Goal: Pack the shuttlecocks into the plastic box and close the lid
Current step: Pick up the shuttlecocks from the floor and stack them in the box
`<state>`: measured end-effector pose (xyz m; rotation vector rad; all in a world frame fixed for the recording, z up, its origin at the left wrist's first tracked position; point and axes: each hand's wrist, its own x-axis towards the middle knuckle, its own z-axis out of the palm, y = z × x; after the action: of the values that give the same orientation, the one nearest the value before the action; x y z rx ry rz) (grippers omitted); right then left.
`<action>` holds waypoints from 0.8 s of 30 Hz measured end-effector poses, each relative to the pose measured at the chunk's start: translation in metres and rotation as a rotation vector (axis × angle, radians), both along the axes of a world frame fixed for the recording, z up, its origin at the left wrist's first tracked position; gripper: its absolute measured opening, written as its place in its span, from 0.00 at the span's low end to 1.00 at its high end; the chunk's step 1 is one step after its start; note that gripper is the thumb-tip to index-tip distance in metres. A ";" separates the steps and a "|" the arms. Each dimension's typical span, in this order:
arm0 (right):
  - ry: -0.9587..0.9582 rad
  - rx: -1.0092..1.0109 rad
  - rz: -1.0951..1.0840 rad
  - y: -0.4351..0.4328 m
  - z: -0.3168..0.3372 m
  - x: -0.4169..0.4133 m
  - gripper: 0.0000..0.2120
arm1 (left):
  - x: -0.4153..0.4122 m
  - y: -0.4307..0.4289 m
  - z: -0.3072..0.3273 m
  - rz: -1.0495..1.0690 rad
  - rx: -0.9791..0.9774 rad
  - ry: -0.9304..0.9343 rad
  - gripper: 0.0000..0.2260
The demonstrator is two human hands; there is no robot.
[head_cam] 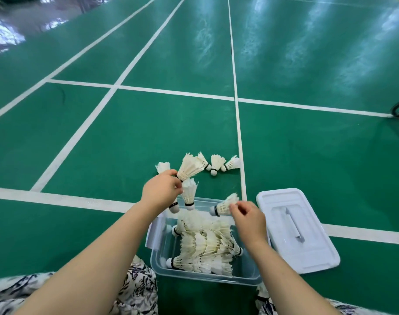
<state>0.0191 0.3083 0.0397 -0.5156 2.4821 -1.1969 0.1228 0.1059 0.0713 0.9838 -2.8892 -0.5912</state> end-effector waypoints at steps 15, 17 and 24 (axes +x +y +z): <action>0.116 0.483 0.406 -0.025 -0.044 0.028 0.12 | -0.003 0.010 -0.020 0.026 0.039 0.000 0.08; 0.194 0.493 0.408 -0.026 -0.048 0.026 0.12 | -0.007 0.007 -0.021 0.036 0.058 0.032 0.07; 0.179 0.535 0.413 -0.032 -0.051 0.026 0.14 | -0.011 0.005 -0.014 0.064 0.108 0.066 0.08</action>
<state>0.0449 0.2765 -0.0115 -0.9430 2.5200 -0.3239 0.1116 0.1112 0.0568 1.0441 -2.7824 -0.7668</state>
